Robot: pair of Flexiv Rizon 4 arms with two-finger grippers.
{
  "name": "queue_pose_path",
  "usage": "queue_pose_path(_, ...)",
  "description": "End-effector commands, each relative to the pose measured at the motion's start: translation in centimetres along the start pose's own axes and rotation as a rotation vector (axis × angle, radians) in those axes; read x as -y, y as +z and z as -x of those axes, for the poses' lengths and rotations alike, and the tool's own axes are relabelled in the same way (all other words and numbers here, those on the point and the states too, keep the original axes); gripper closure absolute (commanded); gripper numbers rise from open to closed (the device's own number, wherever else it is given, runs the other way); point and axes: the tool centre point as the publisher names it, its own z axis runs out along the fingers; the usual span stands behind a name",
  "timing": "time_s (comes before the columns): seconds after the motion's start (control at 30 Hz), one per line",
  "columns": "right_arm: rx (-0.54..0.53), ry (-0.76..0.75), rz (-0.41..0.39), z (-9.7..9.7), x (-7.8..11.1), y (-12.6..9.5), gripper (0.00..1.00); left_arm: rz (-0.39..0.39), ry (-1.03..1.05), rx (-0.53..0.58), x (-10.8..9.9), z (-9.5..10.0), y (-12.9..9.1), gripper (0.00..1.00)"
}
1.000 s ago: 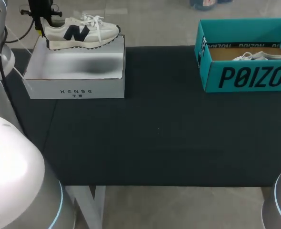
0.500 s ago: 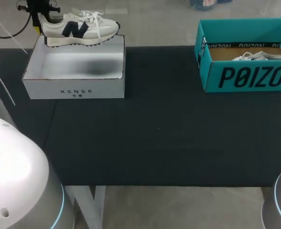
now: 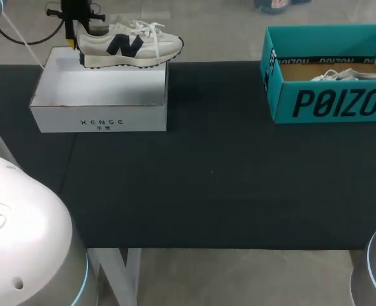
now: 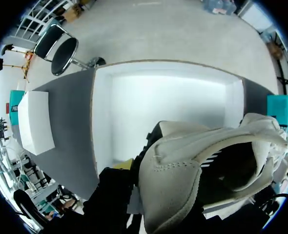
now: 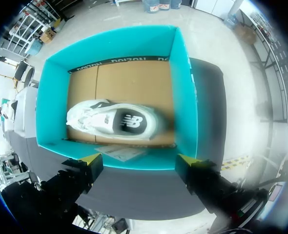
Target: Take the shoe out of the shoebox, open the shoe tongue, remove and reinsert the insole, then place the shoe into the shoebox
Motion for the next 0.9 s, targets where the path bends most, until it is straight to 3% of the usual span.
queue_pose_path(0.03,0.000,0.000,0.000,0.0,-0.1,0.0,0.00,-0.153,-0.010,0.029,-4.1,-1.7,-1.3,1.00)
queue_pose_path(0.33,0.000,0.000,0.000,0.0,-0.1,0.0,0.00,-0.210,0.007,-0.003,-10.3,-5.9,-3.0,1.00)
queue_pose_path(0.5,0.000,0.000,0.000,0.0,-0.1,0.0,0.00,-0.229,0.009,0.114,-13.2,-9.1,-2.2,1.00)
queue_pose_path(0.9,0.000,0.000,0.000,0.0,-0.1,0.0,0.00,-0.245,0.000,0.043,-19.5,-14.0,0.4,1.00)
